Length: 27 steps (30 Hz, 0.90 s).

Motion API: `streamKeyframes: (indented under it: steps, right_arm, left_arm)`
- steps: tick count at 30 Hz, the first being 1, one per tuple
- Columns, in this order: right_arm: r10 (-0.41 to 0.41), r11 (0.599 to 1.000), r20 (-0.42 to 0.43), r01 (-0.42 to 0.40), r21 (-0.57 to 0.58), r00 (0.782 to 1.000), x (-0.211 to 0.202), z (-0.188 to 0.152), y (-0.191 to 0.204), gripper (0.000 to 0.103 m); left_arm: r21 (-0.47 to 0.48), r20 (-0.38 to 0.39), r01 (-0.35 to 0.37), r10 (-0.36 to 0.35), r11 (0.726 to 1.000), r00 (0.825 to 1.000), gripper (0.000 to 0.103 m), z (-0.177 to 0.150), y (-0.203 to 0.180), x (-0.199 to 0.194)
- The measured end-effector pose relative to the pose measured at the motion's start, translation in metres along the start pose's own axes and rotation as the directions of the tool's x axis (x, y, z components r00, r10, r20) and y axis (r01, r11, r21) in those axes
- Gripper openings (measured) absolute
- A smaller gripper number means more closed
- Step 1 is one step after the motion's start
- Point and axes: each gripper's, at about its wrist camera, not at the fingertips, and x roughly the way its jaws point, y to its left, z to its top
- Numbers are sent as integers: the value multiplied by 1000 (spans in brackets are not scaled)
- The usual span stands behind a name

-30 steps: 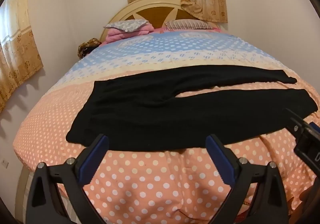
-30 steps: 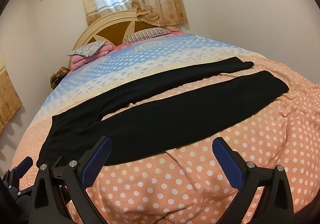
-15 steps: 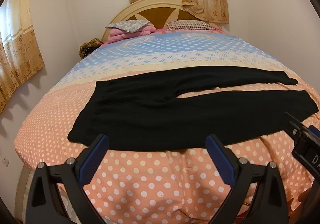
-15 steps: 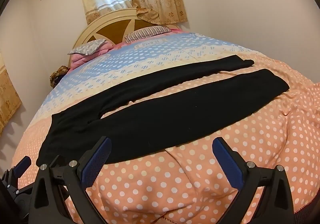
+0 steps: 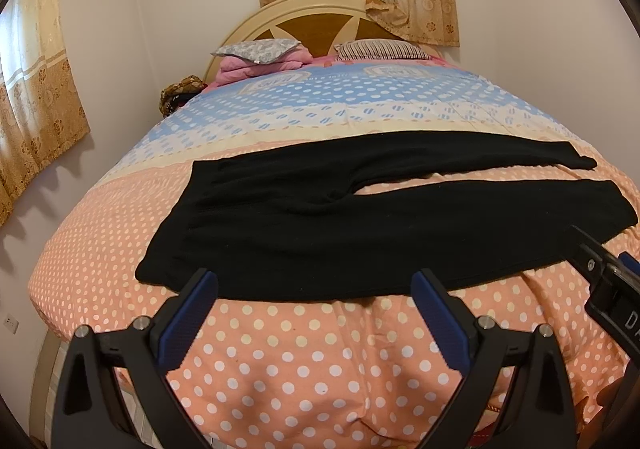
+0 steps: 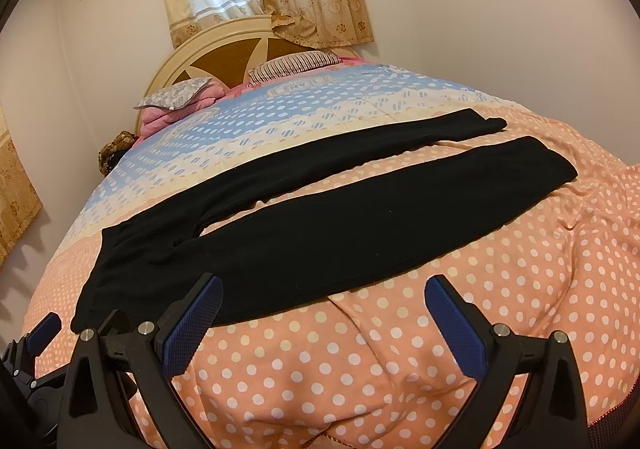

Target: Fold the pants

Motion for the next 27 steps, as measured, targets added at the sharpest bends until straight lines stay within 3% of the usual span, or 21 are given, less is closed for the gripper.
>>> streamKeyframes:
  steps: [27]
  right_arm:
    - [-30, 1000, -18, 29, -11, 999, 4, -2, 2, 102]
  left_arm:
    - [2, -19, 1, -1, 1000, 1000, 100, -6, 1, 9]
